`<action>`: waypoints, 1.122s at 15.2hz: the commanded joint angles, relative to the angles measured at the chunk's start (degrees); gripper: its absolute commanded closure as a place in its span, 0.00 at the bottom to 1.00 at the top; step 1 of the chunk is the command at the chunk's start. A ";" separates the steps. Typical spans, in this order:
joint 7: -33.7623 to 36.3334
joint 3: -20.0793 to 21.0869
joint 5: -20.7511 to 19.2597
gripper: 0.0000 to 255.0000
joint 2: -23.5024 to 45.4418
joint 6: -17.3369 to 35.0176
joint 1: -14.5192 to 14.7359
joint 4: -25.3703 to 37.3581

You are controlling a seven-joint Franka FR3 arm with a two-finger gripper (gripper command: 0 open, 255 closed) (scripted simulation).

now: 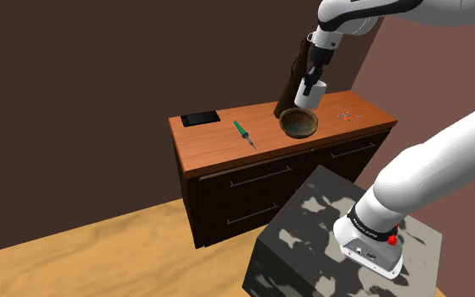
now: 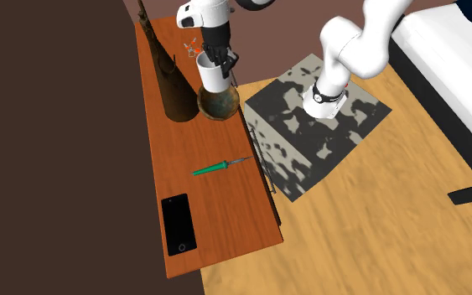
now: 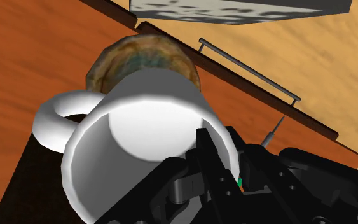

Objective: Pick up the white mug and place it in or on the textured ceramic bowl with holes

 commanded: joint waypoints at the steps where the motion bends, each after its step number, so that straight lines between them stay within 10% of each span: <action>1: -0.18 -0.07 0.12 1.00 0.44 1.63 0.03 -1.16; 15: -0.94 -0.41 0.45 1.00 1.69 6.69 0.03 -5.05; 16: -0.94 -0.41 0.45 0.00 1.69 6.69 0.03 -5.05; 17: -0.94 -0.41 0.45 0.00 1.70 6.69 0.03 -5.05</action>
